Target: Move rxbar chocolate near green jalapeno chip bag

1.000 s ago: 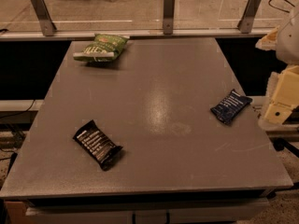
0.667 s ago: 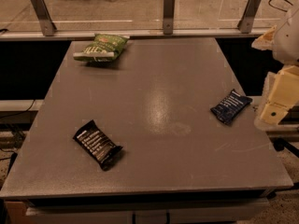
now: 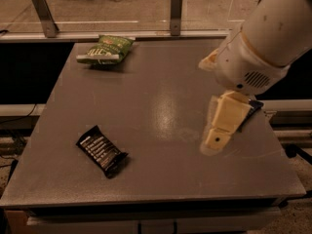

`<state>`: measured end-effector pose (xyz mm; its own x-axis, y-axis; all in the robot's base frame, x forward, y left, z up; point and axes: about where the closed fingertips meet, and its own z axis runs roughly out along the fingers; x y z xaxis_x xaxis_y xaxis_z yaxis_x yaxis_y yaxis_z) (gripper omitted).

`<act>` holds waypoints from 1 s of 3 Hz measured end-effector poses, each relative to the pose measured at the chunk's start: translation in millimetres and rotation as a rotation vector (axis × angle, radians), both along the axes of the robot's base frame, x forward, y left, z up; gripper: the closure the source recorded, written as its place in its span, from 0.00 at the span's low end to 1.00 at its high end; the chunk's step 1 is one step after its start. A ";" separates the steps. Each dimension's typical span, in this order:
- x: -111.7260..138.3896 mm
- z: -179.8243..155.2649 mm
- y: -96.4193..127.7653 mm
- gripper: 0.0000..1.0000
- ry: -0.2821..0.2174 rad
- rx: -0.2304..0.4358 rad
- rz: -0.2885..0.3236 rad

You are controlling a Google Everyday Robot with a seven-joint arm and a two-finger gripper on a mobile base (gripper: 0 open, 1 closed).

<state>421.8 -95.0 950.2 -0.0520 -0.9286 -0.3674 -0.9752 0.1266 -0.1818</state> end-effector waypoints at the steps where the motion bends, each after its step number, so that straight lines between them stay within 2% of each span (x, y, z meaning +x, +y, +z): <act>1: -10.8 -5.3 67.4 0.00 0.020 0.112 0.093; 2: -10.9 -5.2 67.4 0.00 0.020 0.112 0.093; 3: -18.1 -16.3 103.2 0.00 0.023 0.155 0.104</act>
Offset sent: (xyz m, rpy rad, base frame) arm -0.0083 0.0570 -0.0068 0.0911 0.0193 0.0803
